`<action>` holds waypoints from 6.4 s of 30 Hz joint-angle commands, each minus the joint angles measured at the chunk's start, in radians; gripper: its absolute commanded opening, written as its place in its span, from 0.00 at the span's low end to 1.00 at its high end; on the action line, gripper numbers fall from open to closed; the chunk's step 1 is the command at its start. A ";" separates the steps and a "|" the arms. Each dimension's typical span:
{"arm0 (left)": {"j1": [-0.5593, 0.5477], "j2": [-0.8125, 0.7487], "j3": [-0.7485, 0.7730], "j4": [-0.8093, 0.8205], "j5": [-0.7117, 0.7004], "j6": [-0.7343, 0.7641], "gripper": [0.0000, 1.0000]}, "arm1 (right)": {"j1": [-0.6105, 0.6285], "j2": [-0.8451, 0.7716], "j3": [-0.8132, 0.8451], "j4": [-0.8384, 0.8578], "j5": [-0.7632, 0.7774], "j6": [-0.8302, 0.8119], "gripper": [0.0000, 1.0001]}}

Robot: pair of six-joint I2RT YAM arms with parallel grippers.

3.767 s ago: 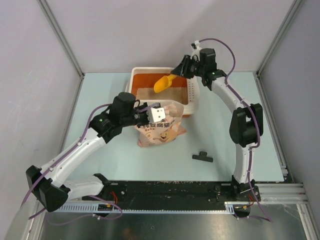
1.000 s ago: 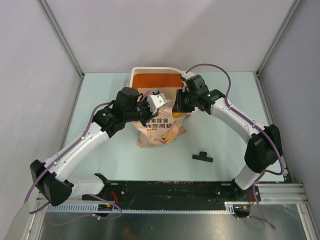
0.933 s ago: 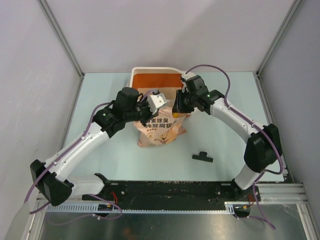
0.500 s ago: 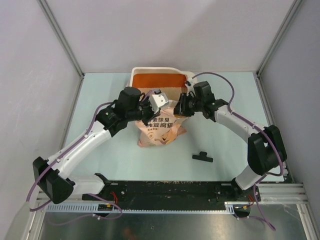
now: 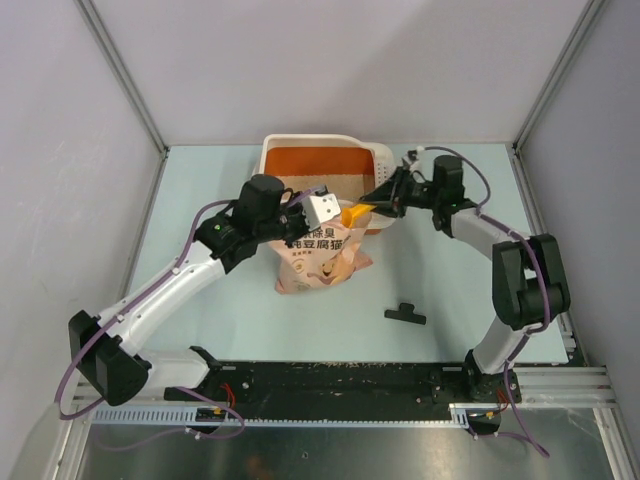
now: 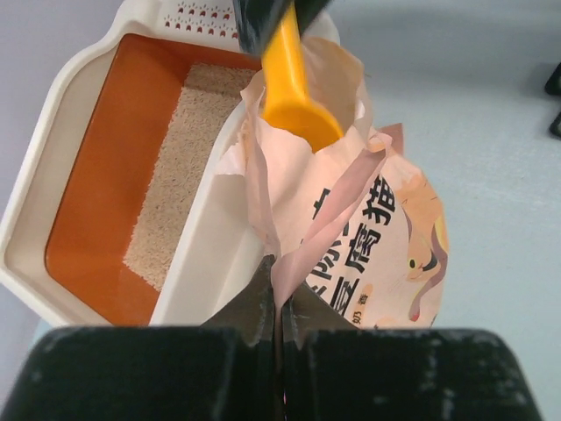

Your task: Fill the litter box with clean litter

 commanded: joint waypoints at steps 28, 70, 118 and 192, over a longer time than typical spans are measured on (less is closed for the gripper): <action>-0.014 0.012 0.123 -0.013 0.024 0.109 0.00 | -0.230 -0.110 0.082 -0.144 -0.146 -0.055 0.00; -0.016 -0.092 -0.005 -0.013 0.015 0.164 0.00 | -0.106 0.204 0.703 -0.406 0.544 -0.574 0.00; -0.014 -0.122 -0.061 -0.013 0.044 0.069 0.00 | -0.051 -0.205 0.612 -0.912 0.047 -1.082 0.00; -0.011 -0.059 0.096 -0.033 0.050 -0.041 0.00 | -0.124 -0.116 0.098 -0.200 -0.150 -0.191 0.00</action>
